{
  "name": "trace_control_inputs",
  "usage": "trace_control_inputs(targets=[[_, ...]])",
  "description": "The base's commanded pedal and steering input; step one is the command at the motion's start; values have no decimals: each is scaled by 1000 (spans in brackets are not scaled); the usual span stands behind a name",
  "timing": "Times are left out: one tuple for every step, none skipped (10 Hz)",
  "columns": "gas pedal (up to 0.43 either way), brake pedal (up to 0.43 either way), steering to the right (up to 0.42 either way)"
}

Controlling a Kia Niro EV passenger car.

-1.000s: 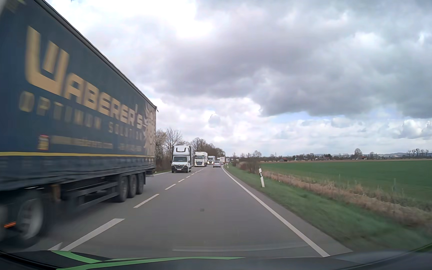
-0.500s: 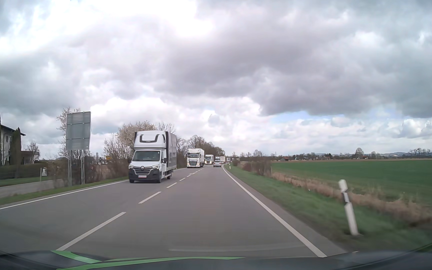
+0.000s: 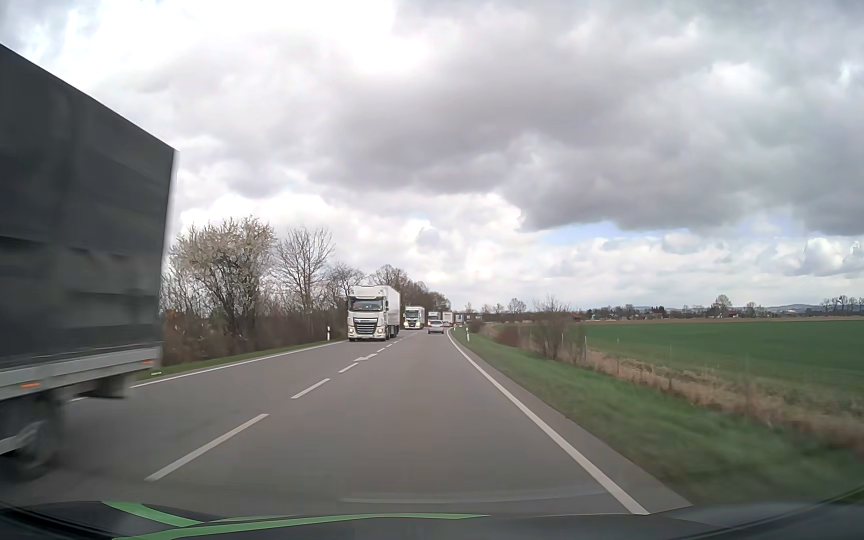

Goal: Follow the waypoints while adhering to traffic rules and regulations

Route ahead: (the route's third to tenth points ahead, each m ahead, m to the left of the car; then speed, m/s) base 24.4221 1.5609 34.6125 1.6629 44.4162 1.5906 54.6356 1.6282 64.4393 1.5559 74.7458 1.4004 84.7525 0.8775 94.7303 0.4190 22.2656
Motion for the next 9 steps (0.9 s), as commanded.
trace_control_inputs(targets=[[209,0,0],[209,0,0],[209,0,0],[209,0,0],[209,0,1],[209,0,0],[209,0,1],[209,0,2],[209,0,2]])
